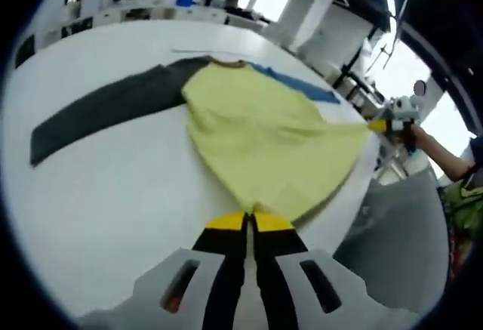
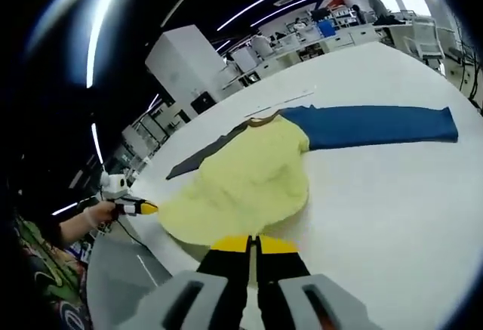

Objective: Fold the garment on the visible template until the final outline fits inside the template.

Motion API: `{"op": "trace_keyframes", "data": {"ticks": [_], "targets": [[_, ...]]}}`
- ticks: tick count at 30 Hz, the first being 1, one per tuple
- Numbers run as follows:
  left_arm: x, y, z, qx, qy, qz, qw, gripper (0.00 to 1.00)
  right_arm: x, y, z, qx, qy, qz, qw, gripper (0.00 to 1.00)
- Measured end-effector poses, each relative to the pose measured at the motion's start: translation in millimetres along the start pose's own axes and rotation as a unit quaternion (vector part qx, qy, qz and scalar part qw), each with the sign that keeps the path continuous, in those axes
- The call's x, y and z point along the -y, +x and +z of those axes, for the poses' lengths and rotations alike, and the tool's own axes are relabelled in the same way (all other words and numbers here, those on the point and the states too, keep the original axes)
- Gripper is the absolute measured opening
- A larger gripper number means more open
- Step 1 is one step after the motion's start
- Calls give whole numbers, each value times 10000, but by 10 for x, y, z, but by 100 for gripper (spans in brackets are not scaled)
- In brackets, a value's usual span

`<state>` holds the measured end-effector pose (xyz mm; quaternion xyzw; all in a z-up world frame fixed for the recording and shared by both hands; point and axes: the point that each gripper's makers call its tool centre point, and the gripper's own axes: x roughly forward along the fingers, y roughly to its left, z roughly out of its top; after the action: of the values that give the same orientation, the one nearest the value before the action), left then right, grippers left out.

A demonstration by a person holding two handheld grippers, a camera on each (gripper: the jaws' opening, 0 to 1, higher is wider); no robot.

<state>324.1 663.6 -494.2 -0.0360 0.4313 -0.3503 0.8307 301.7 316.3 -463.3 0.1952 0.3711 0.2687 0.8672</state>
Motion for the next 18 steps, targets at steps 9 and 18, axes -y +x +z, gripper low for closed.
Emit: {"op": "trace_keyframes", "data": {"ticks": [9,18], "targets": [[1,7,-208,-241,-211,-48,9995,0,48,-13,-188,-226,111,14,9997,0],[36,47,-394,-570,-210,-97,9981,0,127,-32,-386,-423,241,-71,9988,0]]}}
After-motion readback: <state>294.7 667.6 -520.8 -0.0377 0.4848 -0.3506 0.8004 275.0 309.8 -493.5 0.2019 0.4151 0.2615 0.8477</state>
